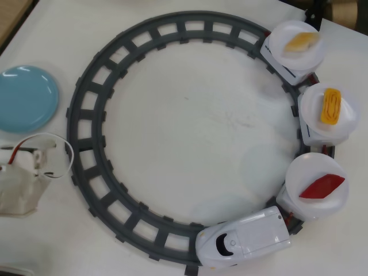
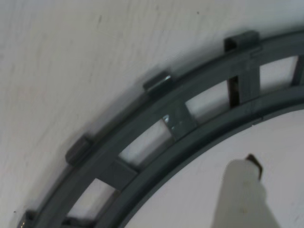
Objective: Pick up the sushi from the Shinkansen and put it on the blue dish
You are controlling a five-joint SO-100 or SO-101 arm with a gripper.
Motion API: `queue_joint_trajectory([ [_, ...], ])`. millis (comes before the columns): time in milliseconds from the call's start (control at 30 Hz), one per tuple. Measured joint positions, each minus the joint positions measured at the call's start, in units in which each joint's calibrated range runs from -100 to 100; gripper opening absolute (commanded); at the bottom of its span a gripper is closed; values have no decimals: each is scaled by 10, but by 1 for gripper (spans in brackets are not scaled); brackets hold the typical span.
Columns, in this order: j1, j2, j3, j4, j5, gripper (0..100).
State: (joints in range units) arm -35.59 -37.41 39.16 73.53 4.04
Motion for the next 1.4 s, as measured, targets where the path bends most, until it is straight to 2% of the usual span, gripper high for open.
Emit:
queue_joint_trajectory([
  [367,0,0,0,0,0,26],
  [567,0,15,-5,50,0,26],
  [1067,2,120,-212,190,3,26],
  [1400,137,167,-255,206,16,26],
])
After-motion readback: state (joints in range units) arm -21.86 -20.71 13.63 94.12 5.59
